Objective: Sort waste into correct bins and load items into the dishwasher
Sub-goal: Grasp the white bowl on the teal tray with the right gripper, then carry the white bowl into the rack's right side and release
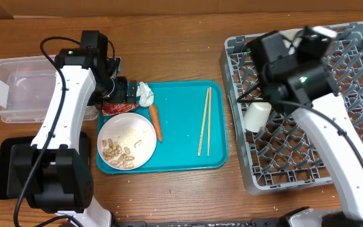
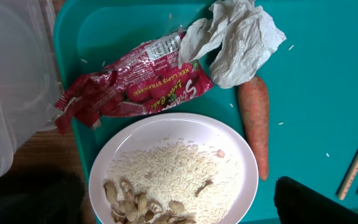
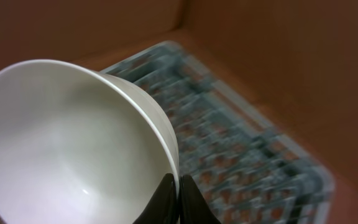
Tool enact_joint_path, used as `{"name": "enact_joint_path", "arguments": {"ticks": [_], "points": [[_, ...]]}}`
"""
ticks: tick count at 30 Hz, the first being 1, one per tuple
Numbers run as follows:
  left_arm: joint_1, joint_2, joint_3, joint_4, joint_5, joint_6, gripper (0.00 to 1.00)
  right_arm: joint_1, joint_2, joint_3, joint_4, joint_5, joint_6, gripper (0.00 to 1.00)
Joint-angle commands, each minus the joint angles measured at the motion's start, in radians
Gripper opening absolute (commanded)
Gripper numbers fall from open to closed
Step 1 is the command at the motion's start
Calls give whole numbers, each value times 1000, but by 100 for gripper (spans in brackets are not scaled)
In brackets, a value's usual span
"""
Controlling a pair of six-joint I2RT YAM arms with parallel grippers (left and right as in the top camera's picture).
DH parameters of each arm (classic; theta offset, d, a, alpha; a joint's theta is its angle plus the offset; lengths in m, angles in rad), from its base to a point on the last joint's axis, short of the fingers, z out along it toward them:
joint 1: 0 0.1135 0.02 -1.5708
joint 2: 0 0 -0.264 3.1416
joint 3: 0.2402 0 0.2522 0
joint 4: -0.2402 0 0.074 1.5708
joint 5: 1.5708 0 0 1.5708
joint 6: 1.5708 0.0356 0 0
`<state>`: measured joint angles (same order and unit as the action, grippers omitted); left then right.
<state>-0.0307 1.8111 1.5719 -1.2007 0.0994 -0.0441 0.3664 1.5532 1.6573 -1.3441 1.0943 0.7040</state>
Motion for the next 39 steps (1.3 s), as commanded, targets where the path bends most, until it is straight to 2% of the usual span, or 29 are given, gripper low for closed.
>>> {"name": "enact_joint_path", "arguments": {"ticks": [1, 5, 13, 19, 29, 36, 39], "points": [[4, 16, 16, 1, -6, 22, 100, -96, 45, -48, 6, 291, -1, 4], [4, 16, 16, 1, -6, 22, 100, -213, 80, -63, 62, 243, -2, 4], [4, 16, 16, 1, -6, 22, 100, -291, 220, -63, 103, 243, -32, 4], [4, 16, 16, 1, -6, 22, 100, -291, 325, -66, 105, 237, -84, 4], [4, 16, 16, 1, -6, 22, 100, -325, 395, -85, 118, 263, -119, 4], [4, 16, 16, 1, -6, 22, 100, -331, 436, -85, 193, 240, -237, 4], [4, 16, 16, 1, -6, 22, 100, -321, 462, -85, 190, 240, -241, 4]]}}
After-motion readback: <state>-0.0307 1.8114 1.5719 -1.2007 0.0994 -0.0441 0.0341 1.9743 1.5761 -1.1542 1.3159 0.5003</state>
